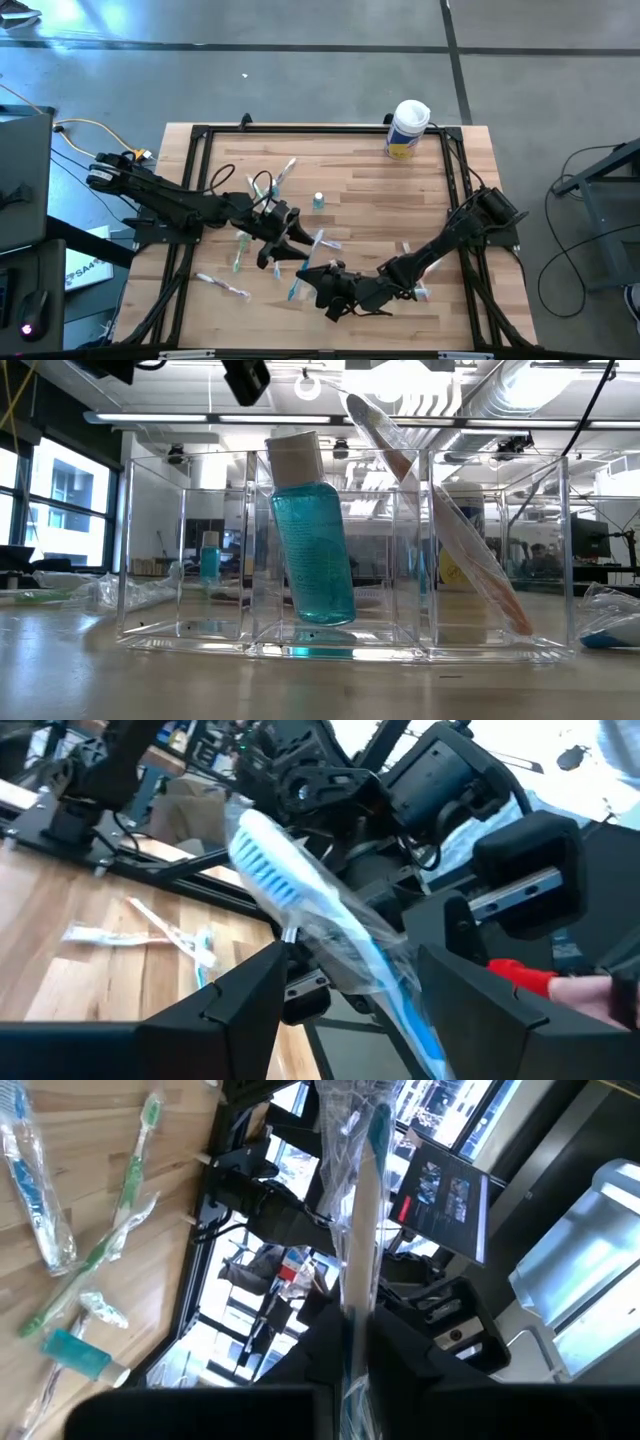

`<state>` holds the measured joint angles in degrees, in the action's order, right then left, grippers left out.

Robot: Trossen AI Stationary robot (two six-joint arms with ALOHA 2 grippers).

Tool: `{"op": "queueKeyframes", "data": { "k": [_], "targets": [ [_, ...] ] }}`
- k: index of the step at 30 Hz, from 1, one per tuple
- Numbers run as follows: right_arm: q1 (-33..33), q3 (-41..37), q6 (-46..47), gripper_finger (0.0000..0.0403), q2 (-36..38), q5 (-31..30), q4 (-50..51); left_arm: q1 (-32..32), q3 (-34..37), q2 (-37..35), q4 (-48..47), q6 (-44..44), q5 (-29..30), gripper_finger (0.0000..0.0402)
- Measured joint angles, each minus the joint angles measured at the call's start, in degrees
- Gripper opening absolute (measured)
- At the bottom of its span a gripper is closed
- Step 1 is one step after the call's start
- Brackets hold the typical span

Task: Pick & Place toothbrushing station
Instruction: Put the blue toothbrush into the transparent organizer

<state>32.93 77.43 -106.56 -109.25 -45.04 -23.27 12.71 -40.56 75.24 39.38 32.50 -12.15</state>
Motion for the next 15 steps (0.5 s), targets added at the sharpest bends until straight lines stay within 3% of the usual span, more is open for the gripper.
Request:
{"op": "queueKeyframes", "data": {
  "k": [15],
  "targets": [
    [-1.6,0.0,3.3,0.0025,0.0,0.1,1.0,0.0,0.0,1.4,1.7,-2.7,-0.7,0.0226]
  ]
}}
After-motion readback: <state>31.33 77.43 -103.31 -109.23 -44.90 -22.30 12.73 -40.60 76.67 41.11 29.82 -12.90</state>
